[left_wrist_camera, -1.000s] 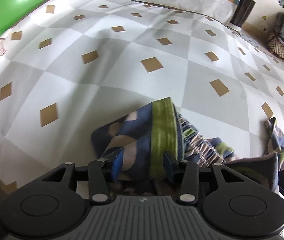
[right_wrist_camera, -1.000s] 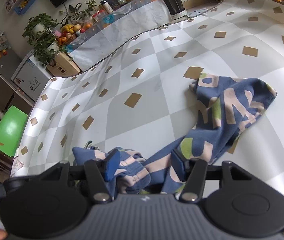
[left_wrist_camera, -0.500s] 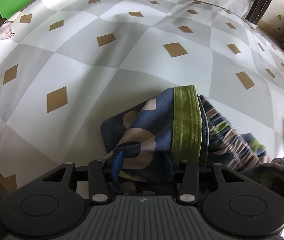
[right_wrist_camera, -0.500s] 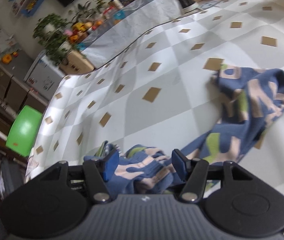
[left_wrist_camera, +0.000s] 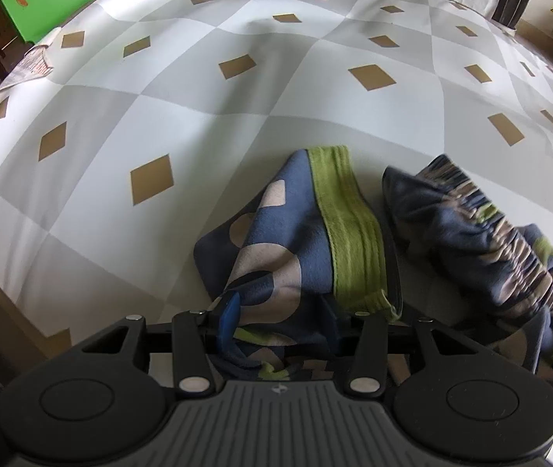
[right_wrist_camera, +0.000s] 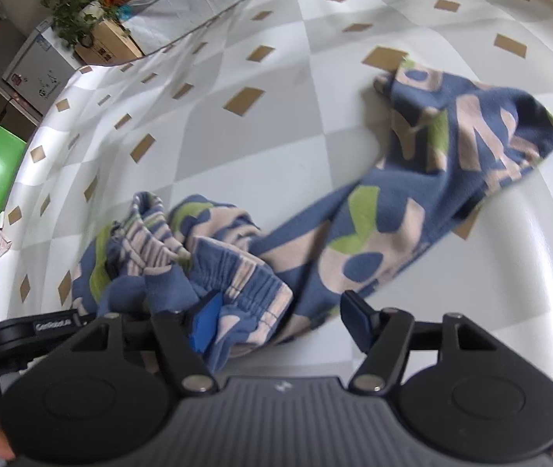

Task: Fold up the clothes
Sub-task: 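Lift the green waistband with the left tool and fold it over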

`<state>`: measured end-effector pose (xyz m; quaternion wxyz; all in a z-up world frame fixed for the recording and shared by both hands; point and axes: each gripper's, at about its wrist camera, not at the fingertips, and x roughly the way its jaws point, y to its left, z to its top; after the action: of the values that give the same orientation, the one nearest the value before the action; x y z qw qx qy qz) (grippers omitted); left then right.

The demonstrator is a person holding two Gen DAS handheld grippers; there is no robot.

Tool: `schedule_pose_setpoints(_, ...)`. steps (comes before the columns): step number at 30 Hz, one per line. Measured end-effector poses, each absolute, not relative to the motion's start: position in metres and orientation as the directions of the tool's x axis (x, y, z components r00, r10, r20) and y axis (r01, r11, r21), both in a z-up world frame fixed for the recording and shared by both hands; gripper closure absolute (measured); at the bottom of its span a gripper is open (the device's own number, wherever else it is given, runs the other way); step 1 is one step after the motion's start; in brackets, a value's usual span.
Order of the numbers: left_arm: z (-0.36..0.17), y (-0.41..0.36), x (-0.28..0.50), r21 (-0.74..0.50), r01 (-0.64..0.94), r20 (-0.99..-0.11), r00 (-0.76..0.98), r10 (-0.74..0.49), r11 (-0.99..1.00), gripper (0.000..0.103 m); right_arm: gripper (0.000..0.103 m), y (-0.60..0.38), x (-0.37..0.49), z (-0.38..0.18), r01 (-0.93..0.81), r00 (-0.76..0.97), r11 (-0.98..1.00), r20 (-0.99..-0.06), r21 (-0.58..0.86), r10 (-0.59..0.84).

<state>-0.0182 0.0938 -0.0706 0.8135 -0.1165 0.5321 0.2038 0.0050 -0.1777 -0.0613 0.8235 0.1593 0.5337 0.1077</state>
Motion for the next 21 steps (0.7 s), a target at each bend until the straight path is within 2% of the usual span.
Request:
schedule_pose_setpoints(6,-0.07,0.097,-0.029,0.014,-0.477,-0.923,0.333,0.195,0.879,0.059,0.037,-0.184,0.0,-0.063,0.011,0.392,0.928,-0.856,0.372,0.338)
schedule_pose_setpoints(13,-0.057,0.1,-0.041,-0.057,-0.512,-0.908,0.383,0.169,0.857,0.059,0.037,-0.199,-0.007,-0.042,0.027,0.477,0.913,-0.808,0.407,0.346)
schedule_pose_setpoints(21,-0.023,0.074,-0.041,-0.195,-0.357,-0.855,0.518,0.02,0.913,0.058,0.037,-0.217,0.002,-0.021,0.061,0.543,0.869,-0.747,0.491,0.384)
